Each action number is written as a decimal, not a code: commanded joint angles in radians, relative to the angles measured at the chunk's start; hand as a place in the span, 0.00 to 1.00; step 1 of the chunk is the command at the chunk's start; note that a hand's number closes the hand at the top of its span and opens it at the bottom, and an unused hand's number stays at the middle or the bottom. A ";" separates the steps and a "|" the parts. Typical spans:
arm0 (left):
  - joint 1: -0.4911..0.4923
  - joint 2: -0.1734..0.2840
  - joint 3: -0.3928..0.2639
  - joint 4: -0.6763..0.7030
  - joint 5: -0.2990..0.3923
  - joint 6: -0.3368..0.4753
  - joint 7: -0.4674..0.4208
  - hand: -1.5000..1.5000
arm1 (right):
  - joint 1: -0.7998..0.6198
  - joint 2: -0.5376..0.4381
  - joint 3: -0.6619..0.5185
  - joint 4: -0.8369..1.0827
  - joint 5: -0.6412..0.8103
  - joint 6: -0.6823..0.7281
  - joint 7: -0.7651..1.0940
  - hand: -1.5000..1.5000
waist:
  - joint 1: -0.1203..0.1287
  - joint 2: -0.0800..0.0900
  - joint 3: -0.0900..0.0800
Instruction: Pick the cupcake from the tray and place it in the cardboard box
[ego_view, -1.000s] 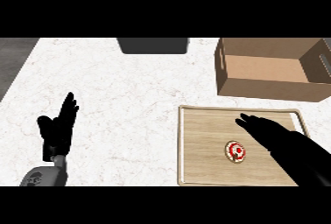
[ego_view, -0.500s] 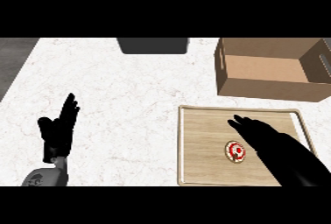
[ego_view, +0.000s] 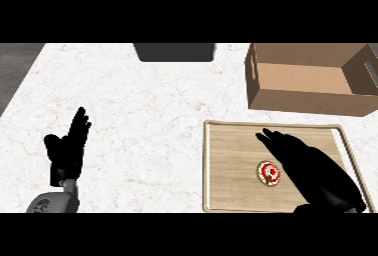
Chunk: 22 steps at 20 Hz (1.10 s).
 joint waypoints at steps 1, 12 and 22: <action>0.014 0.019 0.011 -0.075 0.008 -0.023 0.078 0.50 | -0.015 0.011 -0.024 0.055 0.048 0.006 -0.037 0.00 | 0.002 0.000 0.000; -0.021 0.012 0.051 0.052 0.003 -0.055 -0.033 0.50 | 0.011 0.017 -0.001 0.190 0.197 -0.062 -0.193 0.00 | 0.000 0.000 0.000; -0.027 -0.029 0.010 -0.043 -0.038 -0.017 0.080 0.50 | -0.035 0.070 -0.034 0.312 0.260 -0.069 -0.245 0.00 | 0.001 0.000 0.000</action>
